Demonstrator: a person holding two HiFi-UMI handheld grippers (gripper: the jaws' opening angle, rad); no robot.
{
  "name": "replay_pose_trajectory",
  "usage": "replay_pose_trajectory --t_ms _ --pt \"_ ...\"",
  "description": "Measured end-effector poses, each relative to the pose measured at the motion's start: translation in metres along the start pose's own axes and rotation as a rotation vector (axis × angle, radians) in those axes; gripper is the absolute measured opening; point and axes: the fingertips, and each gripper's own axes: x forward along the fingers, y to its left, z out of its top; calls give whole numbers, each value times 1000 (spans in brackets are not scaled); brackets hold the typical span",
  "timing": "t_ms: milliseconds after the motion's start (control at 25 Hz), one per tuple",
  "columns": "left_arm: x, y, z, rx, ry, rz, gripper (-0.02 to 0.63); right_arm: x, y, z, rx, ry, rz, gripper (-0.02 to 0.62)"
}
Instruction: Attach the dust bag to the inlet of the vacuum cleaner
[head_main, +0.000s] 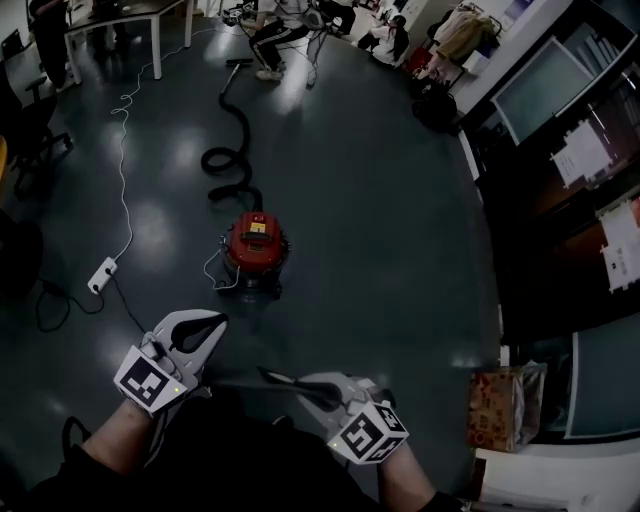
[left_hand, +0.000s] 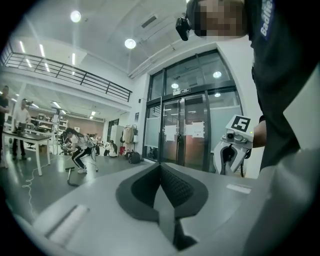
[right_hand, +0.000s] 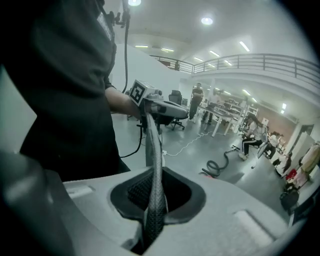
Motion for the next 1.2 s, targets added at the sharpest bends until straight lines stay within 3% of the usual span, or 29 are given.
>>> replay_pose_trajectory --t_ms 200,560,840,1040,1200 --pt "4 31 -3 -3 13 -42 2 30 -27 11 -14 40 -29 26" --pt "31 59 -9 -10 60 -20 2 59 -65 6 -2 -4 5 26" --pt "84 70 7 52 97 49 2 55 -106 -25 -39 -39 56 26" --pt "129 82 -3 77 140 109 2 71 -135 -60 -109 -31 78 26" --pt "153 95 -11 97 157 165 2 77 -159 -78 -100 -62 69 26"
